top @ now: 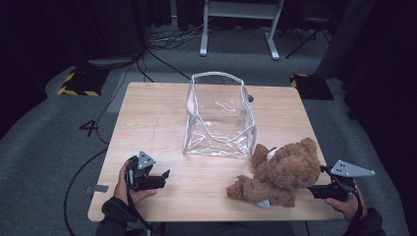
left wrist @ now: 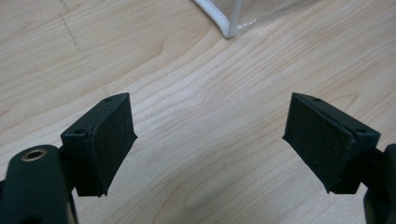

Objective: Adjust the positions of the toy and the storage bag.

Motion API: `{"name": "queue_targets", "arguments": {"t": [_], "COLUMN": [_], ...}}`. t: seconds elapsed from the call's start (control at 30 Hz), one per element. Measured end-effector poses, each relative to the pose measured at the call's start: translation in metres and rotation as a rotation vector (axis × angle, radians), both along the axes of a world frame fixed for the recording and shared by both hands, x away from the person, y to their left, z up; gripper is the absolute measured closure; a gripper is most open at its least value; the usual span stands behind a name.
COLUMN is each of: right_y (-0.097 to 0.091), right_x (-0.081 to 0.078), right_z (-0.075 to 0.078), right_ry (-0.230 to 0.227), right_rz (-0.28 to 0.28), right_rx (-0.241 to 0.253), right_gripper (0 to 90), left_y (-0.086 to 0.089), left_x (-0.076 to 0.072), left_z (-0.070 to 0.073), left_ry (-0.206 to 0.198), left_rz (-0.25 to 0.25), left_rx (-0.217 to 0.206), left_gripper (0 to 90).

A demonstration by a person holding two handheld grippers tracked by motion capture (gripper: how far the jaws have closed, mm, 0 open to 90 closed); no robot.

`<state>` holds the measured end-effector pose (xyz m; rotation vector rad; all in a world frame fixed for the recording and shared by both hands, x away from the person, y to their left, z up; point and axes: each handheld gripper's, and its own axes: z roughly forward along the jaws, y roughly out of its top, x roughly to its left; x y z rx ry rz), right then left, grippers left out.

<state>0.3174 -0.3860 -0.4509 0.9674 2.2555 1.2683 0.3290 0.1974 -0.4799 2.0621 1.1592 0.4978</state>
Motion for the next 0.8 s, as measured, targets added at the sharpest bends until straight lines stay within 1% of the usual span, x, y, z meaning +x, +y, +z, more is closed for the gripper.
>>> {"name": "queue_targets", "arguments": {"t": [0.07,0.13,0.23,0.3,0.5,0.57,0.6,0.63,0.77,0.8], "right_y": [0.001,0.004,0.008,0.01,0.015,0.017,0.017,0.018,0.019,0.02], "right_x": [-0.002,-0.004,-0.007,-0.008,-0.014,-0.015,-0.016,-0.016,-0.019,-0.021], "right_z": [0.002,0.003,0.005,0.006,0.012,0.013,0.013,0.013,0.016,0.017], "right_ry": [-0.008,-0.008,-0.016,-0.02,-0.036,-0.038,-0.037,-0.037,-0.038,-0.038], "right_rz": [0.011,0.028,0.034,0.042,0.064,0.07,0.073,0.076,0.095,0.101], "right_rx": [0.005,0.006,0.006,0.008,0.013,0.012,0.013,0.013,0.027,0.032], "right_gripper": [17.8,17.7,19.6,20.1,20.1,20.1,20.1,20.1,20.0,19.5], "left_y": [0.0,-0.002,-0.005,-0.006,-0.01,-0.012,-0.012,-0.014,-0.021,-0.023], "left_x": [0.001,0.002,0.003,0.003,0.006,0.008,0.009,0.01,0.013,0.014], "left_z": [0.002,0.004,0.008,0.011,0.019,0.021,0.022,0.024,0.028,0.029], "left_ry": [0.0,0.005,0.0,-0.013,-0.028,-0.033,-0.034,-0.042,-0.055,-0.056], "left_rz": [-0.004,-0.001,-0.006,-0.008,-0.019,-0.023,-0.028,-0.029,-0.039,-0.045], "left_rx": [-0.01,-0.003,0.0,0.001,0.002,-0.01,-0.006,-0.013,-0.027,-0.02], "left_gripper": [16.1,16.3,16.9,16.7,16.7,16.6,16.6,16.6,16.6,16.7]}}
